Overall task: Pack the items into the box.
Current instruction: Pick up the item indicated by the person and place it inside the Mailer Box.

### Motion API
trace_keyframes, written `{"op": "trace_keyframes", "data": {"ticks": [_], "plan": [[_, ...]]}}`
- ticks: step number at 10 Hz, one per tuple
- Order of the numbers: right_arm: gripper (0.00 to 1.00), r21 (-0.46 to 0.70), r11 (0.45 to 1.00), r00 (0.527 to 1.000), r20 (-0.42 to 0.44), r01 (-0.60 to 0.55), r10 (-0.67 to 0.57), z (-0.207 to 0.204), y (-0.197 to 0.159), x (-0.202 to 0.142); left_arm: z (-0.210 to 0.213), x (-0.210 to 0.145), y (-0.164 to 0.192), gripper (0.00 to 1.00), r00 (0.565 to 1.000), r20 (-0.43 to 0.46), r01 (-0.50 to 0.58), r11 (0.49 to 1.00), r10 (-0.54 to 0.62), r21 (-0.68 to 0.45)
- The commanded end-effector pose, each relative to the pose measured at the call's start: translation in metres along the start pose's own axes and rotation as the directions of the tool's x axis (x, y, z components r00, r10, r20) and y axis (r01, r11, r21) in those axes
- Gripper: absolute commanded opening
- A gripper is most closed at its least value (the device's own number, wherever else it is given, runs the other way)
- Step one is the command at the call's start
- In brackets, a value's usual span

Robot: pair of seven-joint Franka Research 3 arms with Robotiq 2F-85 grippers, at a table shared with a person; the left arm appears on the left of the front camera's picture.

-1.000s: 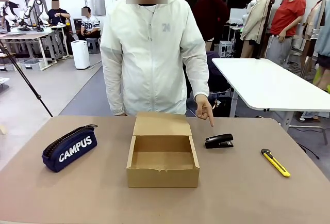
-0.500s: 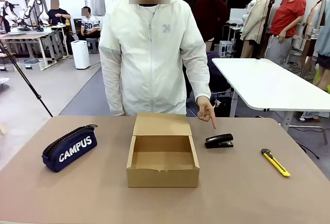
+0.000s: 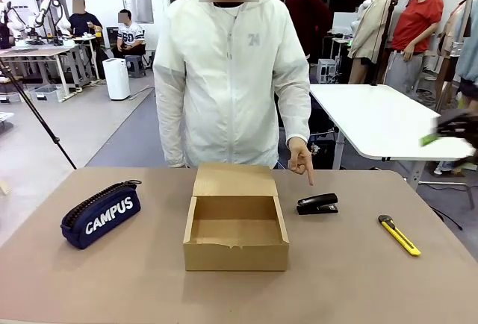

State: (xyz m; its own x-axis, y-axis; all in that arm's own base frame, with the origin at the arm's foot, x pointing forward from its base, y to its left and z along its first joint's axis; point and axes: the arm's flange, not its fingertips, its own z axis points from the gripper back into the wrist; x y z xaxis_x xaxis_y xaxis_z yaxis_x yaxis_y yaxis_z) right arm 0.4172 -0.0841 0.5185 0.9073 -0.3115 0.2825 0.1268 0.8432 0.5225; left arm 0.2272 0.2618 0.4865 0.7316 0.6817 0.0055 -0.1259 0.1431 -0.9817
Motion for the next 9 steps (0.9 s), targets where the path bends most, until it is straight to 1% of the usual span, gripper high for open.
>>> {"op": "trace_keyframes", "data": {"ticks": [1,2,3,4,5,8,9], "plan": [[1.00,-0.283,0.901,0.943,-0.140,-0.329,0.301,-0.049,0.033,0.009,0.002,-0.001,-0.001,1.00,1.000,-0.003,0.015,1.000,-0.015,-0.011],[1.00,-0.327,0.841,0.902,-0.178,-0.431,0.394,-0.082,0.063,-0.005,0.002,-0.001,-0.001,1.00,1.000,-0.003,0.015,1.000,-0.015,-0.011],[1.00,-0.340,0.796,0.865,-0.181,-0.501,0.467,-0.112,0.085,-0.021,0.002,-0.001,-0.001,1.00,1.000,-0.003,0.015,1.000,-0.015,-0.011],[1.00,-0.327,0.789,0.849,-0.093,-0.520,0.521,-0.133,0.097,-0.032,0.002,-0.001,-0.001,1.00,1.000,-0.003,0.015,1.000,-0.015,-0.011],[1.00,-0.262,0.873,0.908,-0.193,-0.412,0.371,-0.102,0.084,-0.013,0.002,-0.001,-0.001,1.00,1.000,-0.003,0.015,1.000,-0.015,-0.011],[1.00,-0.262,0.873,0.908,-0.193,-0.412,0.371,-0.102,0.084,-0.013,0.002,-0.001,-0.001,1.00,1.000,-0.003,0.015,1.000,-0.015,-0.011],[1.00,-0.282,0.846,0.890,-0.199,-0.453,0.410,-0.111,0.082,-0.018,0.002,-0.001,-0.001,1.00,1.000,-0.003,0.015,1.000,-0.015,-0.011]]}}
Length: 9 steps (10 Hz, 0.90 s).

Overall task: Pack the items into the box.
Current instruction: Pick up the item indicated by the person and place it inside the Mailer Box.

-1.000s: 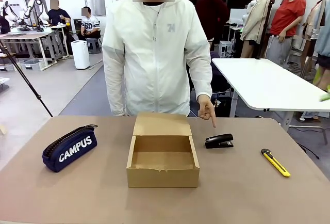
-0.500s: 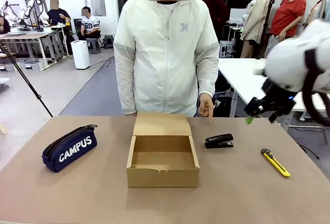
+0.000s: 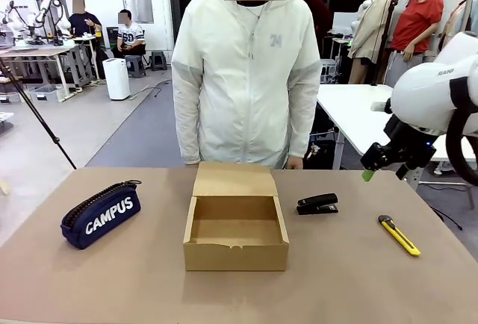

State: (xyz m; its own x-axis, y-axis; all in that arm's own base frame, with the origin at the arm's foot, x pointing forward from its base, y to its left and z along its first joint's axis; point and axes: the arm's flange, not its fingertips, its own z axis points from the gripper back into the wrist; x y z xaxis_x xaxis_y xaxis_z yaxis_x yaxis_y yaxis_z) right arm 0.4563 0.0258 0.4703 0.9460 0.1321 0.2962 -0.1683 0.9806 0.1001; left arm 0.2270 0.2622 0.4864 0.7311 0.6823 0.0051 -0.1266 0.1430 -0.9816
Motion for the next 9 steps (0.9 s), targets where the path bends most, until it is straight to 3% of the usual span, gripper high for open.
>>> {"op": "trace_keyframes", "data": {"ticks": [1,2,4,7,8,9], "plan": [[1.00,-0.016,0.993,0.989,-0.085,-0.119,0.117,-0.022,0.022,0.031,0.002,-0.001,-0.001,1.00,1.000,-0.003,0.015,1.000,-0.015,-0.012],[1.00,0.012,0.984,0.973,-0.146,-0.177,0.177,-0.043,0.028,0.067,0.002,-0.001,-0.001,1.00,1.000,-0.003,0.015,1.000,-0.015,-0.012],[1.00,-0.012,0.986,0.954,-0.253,-0.168,0.159,-0.092,0.045,0.124,0.002,-0.001,-0.001,1.00,1.000,-0.003,0.015,1.000,-0.015,-0.012],[1.00,-0.013,0.990,0.953,-0.272,-0.144,0.135,-0.134,0.060,0.152,0.002,-0.001,-0.001,1.00,1.000,-0.003,0.015,1.000,-0.015,-0.012],[1.00,0.039,0.979,0.936,-0.288,-0.202,0.205,-0.134,0.056,0.154,0.002,-0.001,-0.001,1.00,1.000,-0.003,0.015,1.000,-0.015,-0.012],[1.00,0.082,0.940,0.881,-0.330,-0.331,0.339,-0.133,0.054,0.154,0.002,-0.001,-0.001,1.00,1.000,-0.003,0.015,1.000,-0.015,-0.012]]}}
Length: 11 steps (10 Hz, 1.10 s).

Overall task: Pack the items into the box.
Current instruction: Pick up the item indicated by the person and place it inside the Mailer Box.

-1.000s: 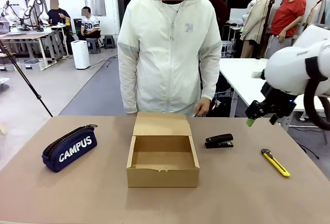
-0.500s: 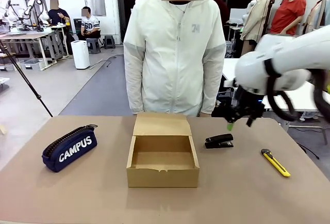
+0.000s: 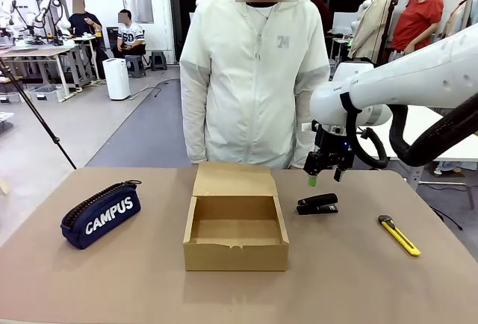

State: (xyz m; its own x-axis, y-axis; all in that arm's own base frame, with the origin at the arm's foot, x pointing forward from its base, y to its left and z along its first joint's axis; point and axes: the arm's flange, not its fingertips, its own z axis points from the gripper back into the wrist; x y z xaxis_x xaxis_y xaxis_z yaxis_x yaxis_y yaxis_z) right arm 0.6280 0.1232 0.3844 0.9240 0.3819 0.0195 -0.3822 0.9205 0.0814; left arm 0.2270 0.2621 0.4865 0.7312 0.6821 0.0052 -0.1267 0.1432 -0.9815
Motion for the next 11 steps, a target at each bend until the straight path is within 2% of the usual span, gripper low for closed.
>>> {"op": "trace_keyframes", "data": {"ticks": [1,2,3,4,5,6,7,8,9,10,11], "plan": [[1.00,-0.017,0.864,0.859,-0.120,-0.503,0.498,0.007,-0.001,0.000,0.002,-0.001,-0.001,1.00,1.000,-0.003,0.015,1.000,-0.015,-0.012],[1.00,-0.009,0.637,0.629,-0.169,-0.770,0.759,0.004,0.003,-0.003,0.002,-0.001,-0.001,1.00,1.000,-0.003,0.015,1.000,-0.015,-0.012],[1.00,0.058,0.365,0.358,-0.104,-0.929,0.928,0.009,0.005,-0.009,0.002,-0.001,-0.001,1.00,1.000,-0.003,0.015,1.000,-0.015,-0.012],[1.00,0.066,0.174,0.170,-0.059,-0.983,0.984,0.016,0.005,-0.015,0.002,-0.001,-0.001,1.00,1.000,-0.003,0.015,1.000,-0.015,-0.012],[1.00,0.026,0.068,0.067,-0.037,-0.997,0.997,0.019,0.009,-0.017,0.002,-0.001,-0.001,1.00,1.000,-0.003,0.015,1.000,-0.015,-0.012],[1.00,-0.016,0.040,0.041,-0.054,-0.999,0.998,0.018,0.013,-0.018,0.002,-0.001,-0.001,1.00,1.000,-0.003,0.015,1.000,-0.015,-0.012],[1.00,-0.070,0.083,0.083,0.005,-0.994,0.997,0.018,0.017,-0.019,0.002,-0.001,-0.001,1.00,1.000,-0.003,0.015,1.000,-0.015,-0.012],[1.00,0.025,0.551,0.547,-0.089,-0.834,0.833,0.017,0.019,-0.007,0.002,-0.001,-0.001,1.00,1.000,-0.003,0.015,1.000,-0.015,-0.012],[1.00,0.025,0.551,0.547,-0.089,-0.834,0.833,0.017,0.019,-0.007,0.002,-0.001,-0.001,1.00,1.000,-0.003,0.015,1.000,-0.015,-0.012],[1.00,0.002,0.400,0.399,-0.077,-0.916,0.914,0.022,0.022,-0.006,0.002,-0.001,-0.001,1.00,1.000,-0.003,0.015,1.000,-0.015,-0.012],[1.00,-0.057,0.403,0.407,-0.109,-0.913,0.907,0.009,0.026,0.000,0.002,-0.001,-0.001,1.00,1.000,-0.003,0.015,1.000,-0.015,-0.012]]}}
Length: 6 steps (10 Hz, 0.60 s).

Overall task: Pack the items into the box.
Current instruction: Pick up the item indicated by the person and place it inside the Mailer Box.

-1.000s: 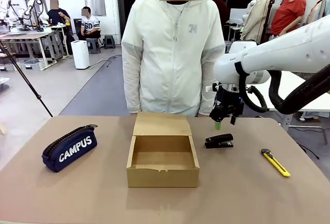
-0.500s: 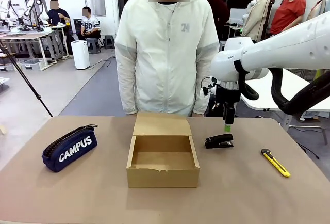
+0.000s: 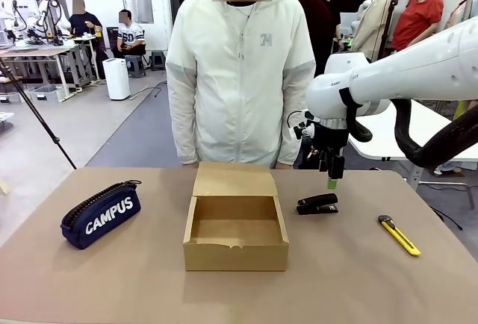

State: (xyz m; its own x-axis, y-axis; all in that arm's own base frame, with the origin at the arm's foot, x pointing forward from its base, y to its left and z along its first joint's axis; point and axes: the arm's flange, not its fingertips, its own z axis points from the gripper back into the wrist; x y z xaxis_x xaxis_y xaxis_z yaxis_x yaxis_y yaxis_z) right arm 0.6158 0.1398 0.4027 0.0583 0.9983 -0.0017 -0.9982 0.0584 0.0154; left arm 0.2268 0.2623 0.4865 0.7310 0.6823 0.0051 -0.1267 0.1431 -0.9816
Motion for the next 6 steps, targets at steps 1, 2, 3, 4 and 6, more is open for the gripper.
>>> {"op": "trace_keyframes", "data": {"ticks": [1,2,3,4,6], "plan": [[1.00,-0.112,0.992,0.998,-0.035,-0.056,0.052,-0.021,-0.005,0.013,0.002,-0.001,-0.001,1.00,1.000,-0.003,0.015,1.000,-0.015,-0.012],[1.00,-0.101,0.993,0.998,-0.030,-0.060,0.058,-0.035,-0.008,0.020,0.002,-0.001,-0.001,1.00,1.000,-0.003,0.015,1.000,-0.015,-0.012],[1.00,-0.065,0.996,0.997,-0.042,-0.069,0.066,-0.049,-0.012,0.023,0.002,-0.001,-0.001,1.00,1.000,-0.003,0.015,1.000,-0.015,-0.012],[1.00,0.013,0.997,0.996,-0.048,-0.071,0.072,-0.063,-0.013,0.026,0.002,-0.001,-0.001,1.00,1.000,-0.003,0.015,1.000,-0.015,-0.012],[1.00,0.067,0.996,0.995,-0.075,-0.058,0.063,-0.084,-0.013,0.030,0.002,-0.001,-0.001,1.00,1.000,-0.003,0.015,1.000,-0.015,-0.012]]}}
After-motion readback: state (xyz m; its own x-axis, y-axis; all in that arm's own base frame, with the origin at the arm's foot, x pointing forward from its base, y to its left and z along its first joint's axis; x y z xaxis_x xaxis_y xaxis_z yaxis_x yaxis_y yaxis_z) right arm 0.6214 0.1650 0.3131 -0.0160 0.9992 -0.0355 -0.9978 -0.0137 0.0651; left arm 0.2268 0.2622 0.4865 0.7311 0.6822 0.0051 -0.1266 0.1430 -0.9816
